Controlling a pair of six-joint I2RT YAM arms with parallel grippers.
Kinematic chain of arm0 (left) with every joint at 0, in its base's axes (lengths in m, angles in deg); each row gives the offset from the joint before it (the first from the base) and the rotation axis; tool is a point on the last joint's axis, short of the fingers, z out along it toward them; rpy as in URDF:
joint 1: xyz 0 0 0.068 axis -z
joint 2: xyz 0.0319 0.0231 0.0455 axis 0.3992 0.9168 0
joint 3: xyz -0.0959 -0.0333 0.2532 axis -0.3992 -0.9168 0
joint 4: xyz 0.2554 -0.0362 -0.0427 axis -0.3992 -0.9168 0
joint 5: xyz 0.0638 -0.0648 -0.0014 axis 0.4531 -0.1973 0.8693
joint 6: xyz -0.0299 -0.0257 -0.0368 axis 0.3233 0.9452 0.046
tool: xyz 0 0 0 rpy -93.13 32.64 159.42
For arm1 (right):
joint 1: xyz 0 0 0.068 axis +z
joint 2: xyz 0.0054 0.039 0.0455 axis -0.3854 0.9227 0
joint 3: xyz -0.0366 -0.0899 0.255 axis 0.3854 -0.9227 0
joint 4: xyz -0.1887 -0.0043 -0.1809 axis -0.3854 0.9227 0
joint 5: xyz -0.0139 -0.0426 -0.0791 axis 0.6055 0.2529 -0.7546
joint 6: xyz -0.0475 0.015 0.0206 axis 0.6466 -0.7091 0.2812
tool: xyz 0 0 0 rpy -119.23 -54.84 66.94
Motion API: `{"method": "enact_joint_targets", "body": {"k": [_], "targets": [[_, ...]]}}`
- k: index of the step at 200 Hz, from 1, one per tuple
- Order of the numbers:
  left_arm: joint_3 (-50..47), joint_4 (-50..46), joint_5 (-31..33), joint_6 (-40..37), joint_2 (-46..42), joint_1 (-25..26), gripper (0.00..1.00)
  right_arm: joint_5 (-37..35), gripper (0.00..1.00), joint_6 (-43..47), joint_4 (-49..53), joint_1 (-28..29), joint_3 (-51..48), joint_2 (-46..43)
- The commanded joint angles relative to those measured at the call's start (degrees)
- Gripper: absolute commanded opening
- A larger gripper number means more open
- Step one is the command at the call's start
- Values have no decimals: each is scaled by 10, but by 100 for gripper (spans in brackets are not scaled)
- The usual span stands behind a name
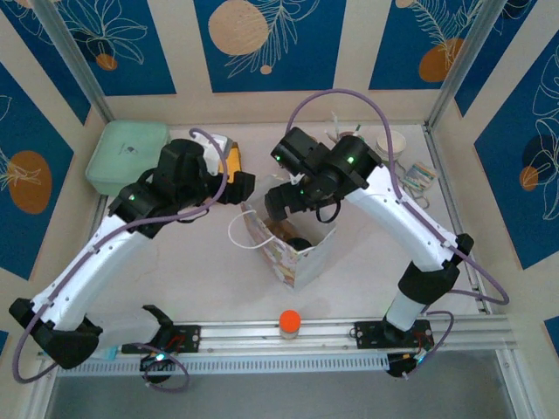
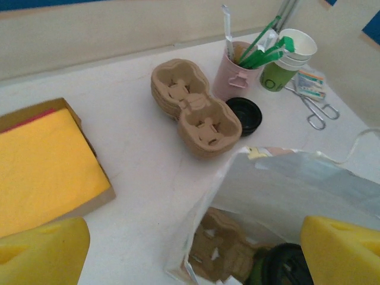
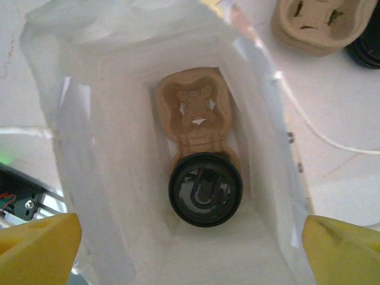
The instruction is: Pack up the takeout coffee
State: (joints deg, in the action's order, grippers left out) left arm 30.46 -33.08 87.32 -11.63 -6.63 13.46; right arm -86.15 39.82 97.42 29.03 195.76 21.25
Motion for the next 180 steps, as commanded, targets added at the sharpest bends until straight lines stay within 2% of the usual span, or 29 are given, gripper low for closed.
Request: {"method": "enact_joint_targets", "body": {"k": [1,47,73,104,180], "targets": [[-37,25,-57,51,-44,-13,92,-6,95,25,15,-24,5,-22],[-114,32,-83,96,-111,-39,93,39,88,51,-31,-76,-54,-43],[-167,82,-147,140,-148,-77,96,57,87,62,-50,-90,-78,-37],[-206,124,-218,181,-141,-102,96,63,84,70,-63,-99,-96,-23],[-256,197,-262,215,-122,-101,96,85,74,80,-96,-119,-147,-13]]}}
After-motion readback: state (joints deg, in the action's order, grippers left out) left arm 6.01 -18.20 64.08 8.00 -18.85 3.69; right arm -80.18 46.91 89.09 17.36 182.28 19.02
